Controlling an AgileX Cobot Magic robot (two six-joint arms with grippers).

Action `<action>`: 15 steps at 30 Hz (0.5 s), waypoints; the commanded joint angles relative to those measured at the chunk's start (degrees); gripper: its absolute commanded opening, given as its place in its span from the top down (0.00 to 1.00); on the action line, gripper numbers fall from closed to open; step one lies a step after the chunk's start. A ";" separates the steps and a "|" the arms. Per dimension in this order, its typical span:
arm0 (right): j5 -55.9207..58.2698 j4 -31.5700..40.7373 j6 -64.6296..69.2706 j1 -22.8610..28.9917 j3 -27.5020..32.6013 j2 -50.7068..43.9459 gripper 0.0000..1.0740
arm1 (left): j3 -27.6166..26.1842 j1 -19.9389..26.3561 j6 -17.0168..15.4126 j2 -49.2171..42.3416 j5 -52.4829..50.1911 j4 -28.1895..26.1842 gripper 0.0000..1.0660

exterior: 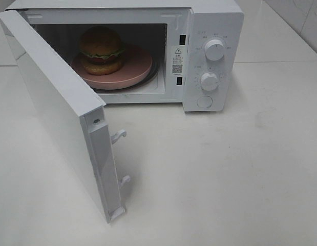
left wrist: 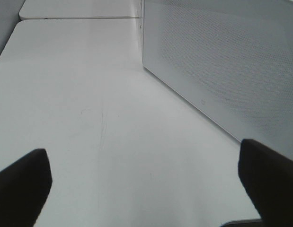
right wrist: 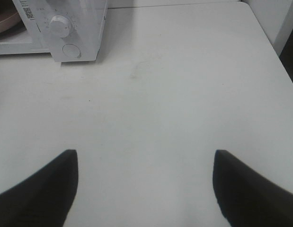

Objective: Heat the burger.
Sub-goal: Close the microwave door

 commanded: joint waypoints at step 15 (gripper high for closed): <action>-0.29 0.11 -0.52 -0.46 0.00 -1.49 0.30 | 0.11 0.17 0.06 -1.03 -0.80 0.00 0.05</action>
